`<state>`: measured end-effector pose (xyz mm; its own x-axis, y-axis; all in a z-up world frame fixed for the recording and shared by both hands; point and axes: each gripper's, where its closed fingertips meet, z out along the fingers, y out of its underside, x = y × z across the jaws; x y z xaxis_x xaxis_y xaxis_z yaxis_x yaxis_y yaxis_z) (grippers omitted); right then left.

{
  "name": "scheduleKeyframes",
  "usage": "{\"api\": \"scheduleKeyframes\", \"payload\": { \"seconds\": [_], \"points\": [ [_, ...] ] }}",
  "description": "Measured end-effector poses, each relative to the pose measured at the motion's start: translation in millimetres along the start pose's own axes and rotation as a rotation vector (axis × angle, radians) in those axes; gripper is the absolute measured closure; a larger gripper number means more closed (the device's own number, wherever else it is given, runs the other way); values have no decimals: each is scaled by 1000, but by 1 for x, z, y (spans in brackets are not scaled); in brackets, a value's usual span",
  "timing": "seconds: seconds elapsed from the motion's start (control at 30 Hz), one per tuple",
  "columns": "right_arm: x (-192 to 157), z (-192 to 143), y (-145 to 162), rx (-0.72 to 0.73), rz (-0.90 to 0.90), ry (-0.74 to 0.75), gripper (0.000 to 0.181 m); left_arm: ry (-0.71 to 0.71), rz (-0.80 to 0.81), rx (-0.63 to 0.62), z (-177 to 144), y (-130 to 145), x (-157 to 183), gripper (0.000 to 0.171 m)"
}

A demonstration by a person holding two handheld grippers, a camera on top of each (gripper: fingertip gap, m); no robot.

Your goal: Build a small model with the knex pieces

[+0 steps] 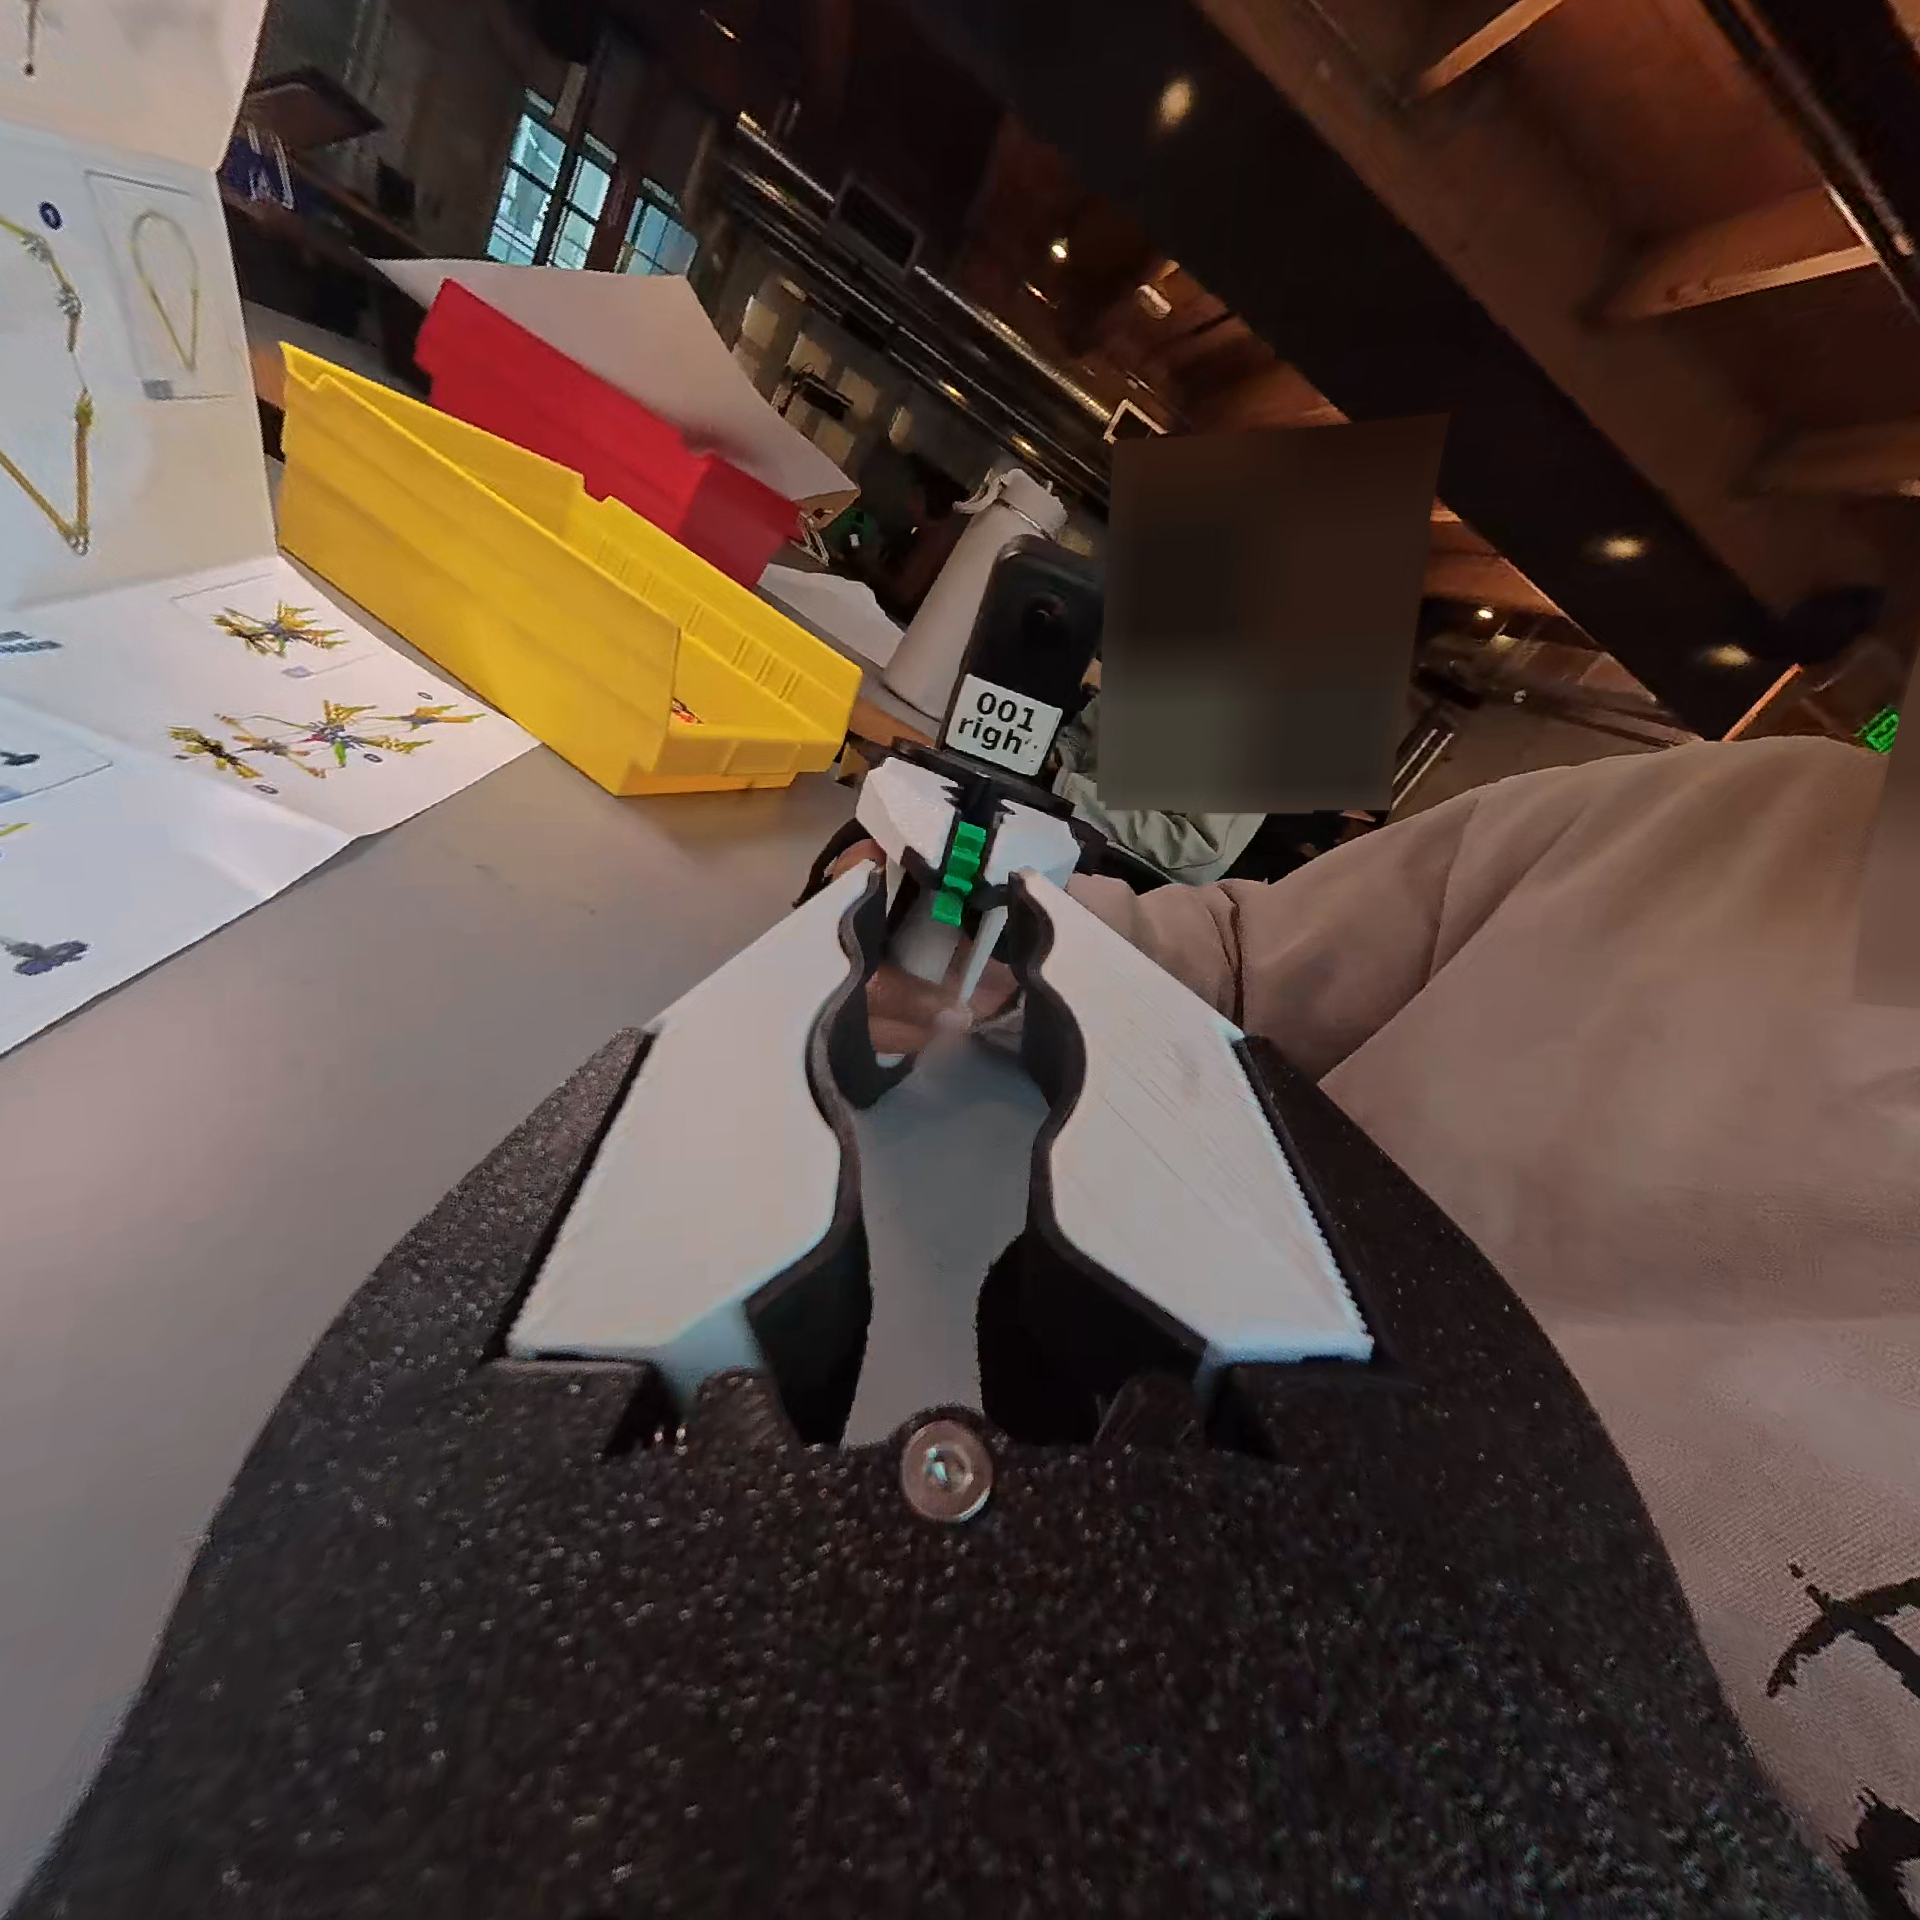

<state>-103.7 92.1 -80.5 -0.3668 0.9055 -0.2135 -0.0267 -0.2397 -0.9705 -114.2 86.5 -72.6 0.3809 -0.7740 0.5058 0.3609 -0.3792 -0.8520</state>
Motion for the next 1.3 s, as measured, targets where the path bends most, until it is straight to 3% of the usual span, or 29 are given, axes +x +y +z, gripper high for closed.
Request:
{"api": "scheduleKeyframes", "payload": {
  "seconds": [0.17,0.3,0.67,0.83,0.97,1.1,1.3],
  "points": [
    [-1,-1,-8,76,127,-38,176,-6,36,-28,13,7,7,154],
    [-4,0,-9,67,123,-50,176,-39,70,-15,16,6,6,167],
    [-5,1,-6,76,179,-62,176,-56,105,-40,23,13,6,167],
    [0,-4,-12,81,121,-40,169,-99,141,-56,18,11,2,167],
    [26,-23,-31,146,71,73,160,-279,205,0,-4,-8,-21,167],
    [47,-33,-22,77,-19,186,157,-520,305,62,-36,-28,-50,167],
    [41,-22,-6,-34,-105,193,156,-815,414,175,-92,-62,-71,167]
  ]
}}
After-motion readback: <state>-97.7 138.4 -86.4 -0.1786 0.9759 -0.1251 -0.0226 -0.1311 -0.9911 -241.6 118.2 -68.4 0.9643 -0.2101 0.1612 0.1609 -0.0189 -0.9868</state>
